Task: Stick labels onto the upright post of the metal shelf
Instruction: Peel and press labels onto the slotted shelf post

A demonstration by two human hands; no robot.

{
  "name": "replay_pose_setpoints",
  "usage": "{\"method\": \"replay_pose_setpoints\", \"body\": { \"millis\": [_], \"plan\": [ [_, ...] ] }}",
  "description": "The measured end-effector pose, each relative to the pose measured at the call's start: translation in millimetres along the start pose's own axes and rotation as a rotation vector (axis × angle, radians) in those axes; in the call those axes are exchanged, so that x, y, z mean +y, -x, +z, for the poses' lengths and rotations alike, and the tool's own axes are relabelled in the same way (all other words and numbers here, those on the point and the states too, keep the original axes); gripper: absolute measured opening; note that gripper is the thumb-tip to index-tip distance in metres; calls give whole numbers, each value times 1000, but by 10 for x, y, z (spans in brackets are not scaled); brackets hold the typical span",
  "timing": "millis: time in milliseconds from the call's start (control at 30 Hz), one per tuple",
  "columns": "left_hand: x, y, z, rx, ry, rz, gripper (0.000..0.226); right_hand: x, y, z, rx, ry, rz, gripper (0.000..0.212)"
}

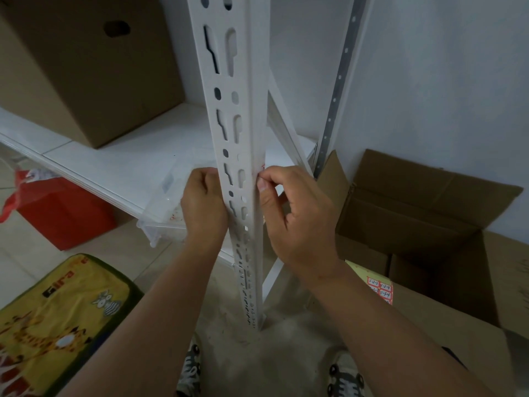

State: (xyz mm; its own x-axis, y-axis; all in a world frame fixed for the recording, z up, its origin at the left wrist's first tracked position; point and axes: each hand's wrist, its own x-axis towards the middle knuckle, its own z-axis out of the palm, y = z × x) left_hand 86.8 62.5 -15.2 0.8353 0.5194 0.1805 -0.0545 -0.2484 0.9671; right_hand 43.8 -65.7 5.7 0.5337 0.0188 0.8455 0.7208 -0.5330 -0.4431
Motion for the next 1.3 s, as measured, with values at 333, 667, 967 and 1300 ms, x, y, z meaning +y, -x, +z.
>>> {"method": "replay_pose_setpoints", "body": {
  "millis": [333, 667, 967, 1300],
  "plan": [
    [368, 363, 10, -86, 208, -160, 45, -11, -34, -8, 10, -89, 92, 13],
    [424, 399, 39, -117, 281, -260, 49, 82, 43, 3, 30, 71, -50, 18],
    [383, 387, 51, -138, 309, -292, 52, 59, 30, 29, 55, 113, -93, 18],
    [356, 370, 77, -135, 341, -311, 53, 51, 16, 43, 67, 90, -82, 14]
  ]
}}
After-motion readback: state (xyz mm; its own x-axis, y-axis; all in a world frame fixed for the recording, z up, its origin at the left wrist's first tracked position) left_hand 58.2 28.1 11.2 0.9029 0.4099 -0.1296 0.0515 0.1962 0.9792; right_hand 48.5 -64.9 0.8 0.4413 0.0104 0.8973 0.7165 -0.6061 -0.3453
